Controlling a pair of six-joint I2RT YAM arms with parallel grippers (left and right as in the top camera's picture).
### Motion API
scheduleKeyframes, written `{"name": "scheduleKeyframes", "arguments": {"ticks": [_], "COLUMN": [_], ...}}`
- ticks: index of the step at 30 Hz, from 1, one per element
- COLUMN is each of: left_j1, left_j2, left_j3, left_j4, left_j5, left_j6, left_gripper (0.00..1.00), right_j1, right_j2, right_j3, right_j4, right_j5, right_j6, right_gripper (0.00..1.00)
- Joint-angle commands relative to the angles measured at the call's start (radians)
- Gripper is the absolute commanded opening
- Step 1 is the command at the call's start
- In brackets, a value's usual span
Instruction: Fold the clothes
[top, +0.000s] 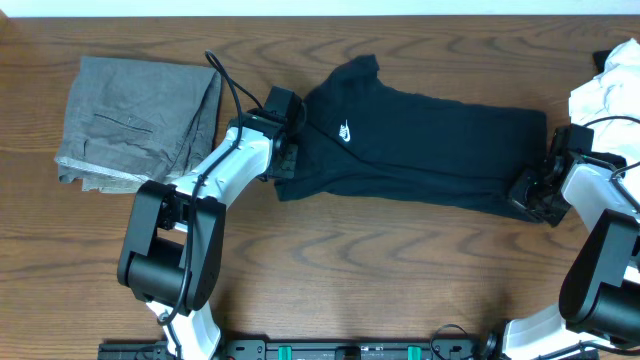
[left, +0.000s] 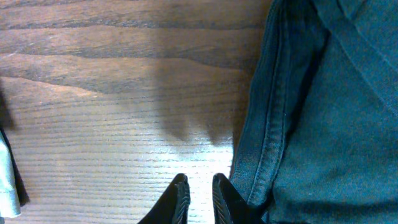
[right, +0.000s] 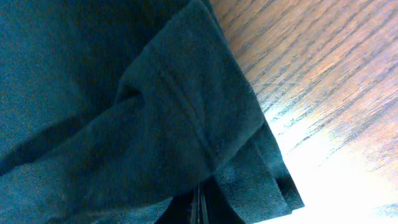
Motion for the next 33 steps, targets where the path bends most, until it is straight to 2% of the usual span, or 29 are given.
{"name": "scheduleKeyframes", "arguments": {"ticks": [1,11,14,17,22,33], "left_j1": [0.004,0.004,0.004,0.004,0.004,0.004], "left_j2": [-0.019,-0.019,-0.019,-0.019,-0.019,-0.019], "left_j3": [-0.006,-0.006,-0.005,-0.006,-0.005,-0.005], "left_j4": [-0.006,-0.006,-0.006,-0.006,-0.006,-0.005], "left_j5": [-0.011,-0.01,-0.008,-0.008,-0.008,-0.008], "left_j6": [-0.002,-0.018,-0.018,-0.018,-0.018,-0.04], "left_gripper": [0.17,0.17,0.16,0.17,0.16,0.16], "right_j1": [-0.005,-0.004,-0.004,-0.004,-0.004,-0.004], "right_j2": [0.015,0.015,0.015,0.015,0.014,0.014], "right_j3": [0.012,0.02,0.02,0.02,0.024,0.085], "right_j4": [-0.004,0.036,0.061,0.082,0.085,0.095], "right_j5": [0.013,-0.018,-0.069,-0.084,-0.116,-0.12], "right_j6": [0.017,0.017,0.019,0.047,0.05,0.05], "right_gripper": [0.06,0.11,0.03,0.01,0.06,0.09]}}
